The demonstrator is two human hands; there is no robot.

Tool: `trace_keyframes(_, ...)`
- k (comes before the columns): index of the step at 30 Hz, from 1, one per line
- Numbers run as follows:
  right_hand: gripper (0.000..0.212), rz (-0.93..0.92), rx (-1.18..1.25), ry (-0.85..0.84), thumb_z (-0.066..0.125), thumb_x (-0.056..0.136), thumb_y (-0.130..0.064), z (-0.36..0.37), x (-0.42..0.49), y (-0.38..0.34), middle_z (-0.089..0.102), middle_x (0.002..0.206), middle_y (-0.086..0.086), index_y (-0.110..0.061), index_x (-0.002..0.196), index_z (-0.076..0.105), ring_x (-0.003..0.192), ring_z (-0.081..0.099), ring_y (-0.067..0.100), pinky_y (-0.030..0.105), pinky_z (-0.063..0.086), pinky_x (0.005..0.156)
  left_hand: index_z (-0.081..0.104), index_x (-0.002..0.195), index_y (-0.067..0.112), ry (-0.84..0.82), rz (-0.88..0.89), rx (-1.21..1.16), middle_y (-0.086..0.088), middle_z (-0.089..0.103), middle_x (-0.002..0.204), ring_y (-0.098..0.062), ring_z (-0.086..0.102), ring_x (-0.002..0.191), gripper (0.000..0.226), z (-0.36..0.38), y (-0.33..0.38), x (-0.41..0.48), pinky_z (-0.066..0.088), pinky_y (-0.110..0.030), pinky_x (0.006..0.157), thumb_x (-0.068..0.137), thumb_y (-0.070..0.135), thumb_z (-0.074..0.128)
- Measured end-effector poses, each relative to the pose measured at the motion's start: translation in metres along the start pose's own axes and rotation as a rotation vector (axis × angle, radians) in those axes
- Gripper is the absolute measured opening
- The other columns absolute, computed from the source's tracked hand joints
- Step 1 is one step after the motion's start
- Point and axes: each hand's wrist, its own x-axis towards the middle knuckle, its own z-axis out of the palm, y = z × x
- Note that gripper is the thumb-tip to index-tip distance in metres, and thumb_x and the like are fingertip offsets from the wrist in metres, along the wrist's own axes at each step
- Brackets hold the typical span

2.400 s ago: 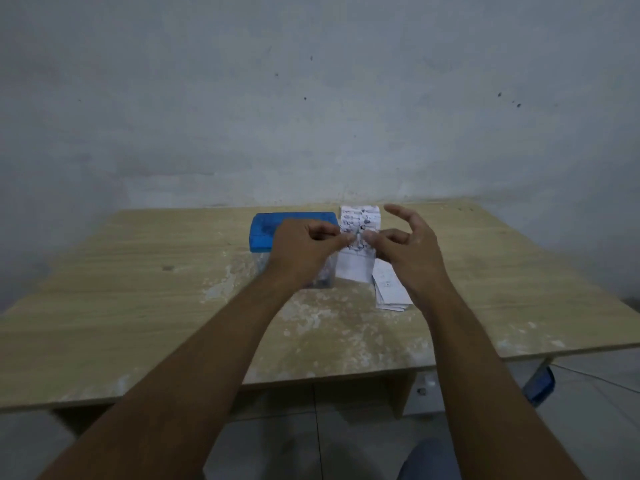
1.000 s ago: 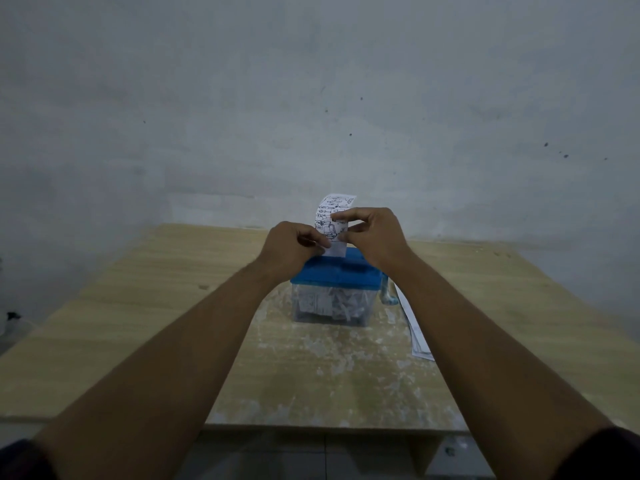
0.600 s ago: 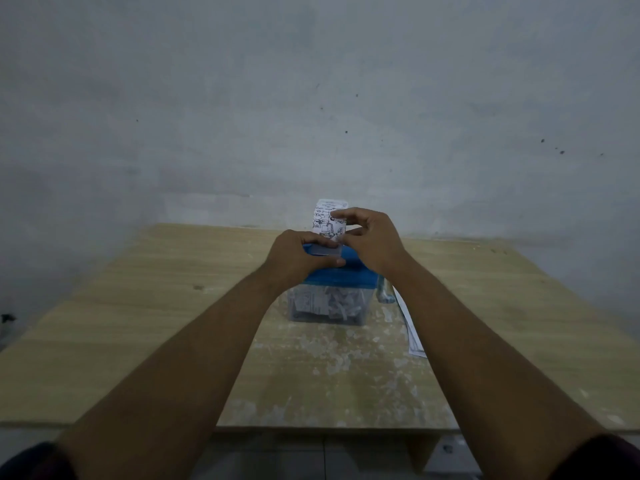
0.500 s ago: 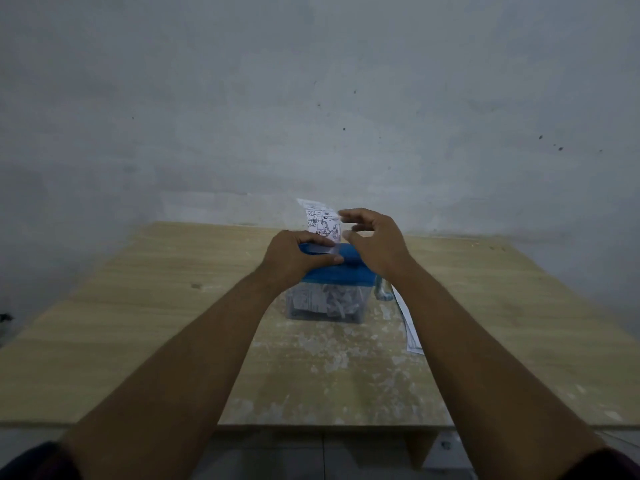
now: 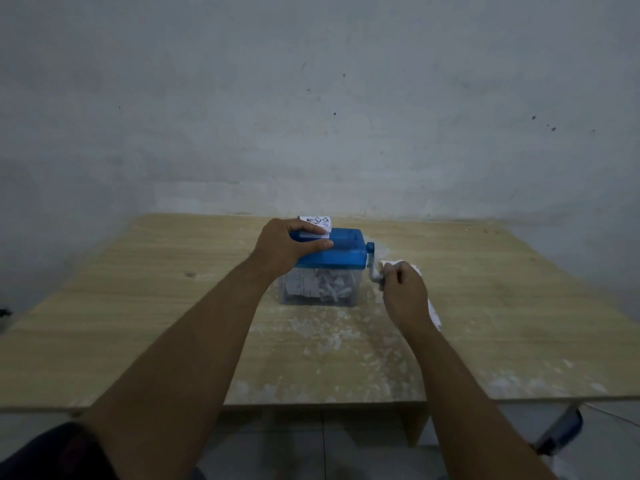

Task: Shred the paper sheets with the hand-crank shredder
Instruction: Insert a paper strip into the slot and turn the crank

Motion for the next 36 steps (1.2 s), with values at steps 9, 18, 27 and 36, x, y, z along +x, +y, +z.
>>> trace_keyframes(9,0.011,-0.039,0.358,-0.134,0.06,0.105,-0.008,-0.04,0.011,-0.045,0.069,0.077,0.007,-0.008,0.098,0.069,0.065,0.06,0.016,0.035,0.053,0.068,0.087,0.097,0.022,-0.042,-0.014,0.047,0.013,0.075,0.105,0.008,0.065,0.093,0.021,-0.001,0.001,0.0,0.051,-0.009,0.072,0.08,0.034,0.091)
trace_keyframes(18,0.018,-0.073,0.304,-0.119,0.061,0.106,-0.018,-0.036,0.047,-0.067,0.068,0.074,0.003,-0.004,0.099,0.072,0.063,0.058,0.015,0.031,0.053,0.064,0.087,0.101,0.03,-0.101,-0.032,0.098,0.015,0.08,0.095,0.0,0.071,0.092,0.025,-0.006,0.001,0.007,0.059,-0.018,0.078,0.079,0.041,0.09)
trace_keyframes(27,0.028,-0.031,0.023,-0.235,0.06,0.106,-0.024,-0.004,0.101,-0.066,0.072,0.085,0.01,-0.007,0.085,0.065,0.069,0.066,0.016,0.026,0.06,0.064,0.087,0.098,0.027,-0.096,-0.035,0.083,0.014,0.081,0.095,-0.001,0.072,0.092,0.024,-0.005,-0.004,0.008,0.053,-0.01,0.074,0.08,0.042,0.09)
trace_keyframes(36,0.024,0.164,-0.017,-0.238,0.05,0.108,-0.018,0.012,0.042,-0.008,0.067,0.076,0.012,-0.003,0.095,0.064,0.065,0.062,0.023,0.039,0.054,0.065,0.085,0.096,0.029,-0.074,-0.013,0.041,0.013,0.08,0.099,-0.001,0.072,0.095,0.019,-0.001,-0.004,0.003,0.055,-0.012,0.075,0.081,0.038,0.091)
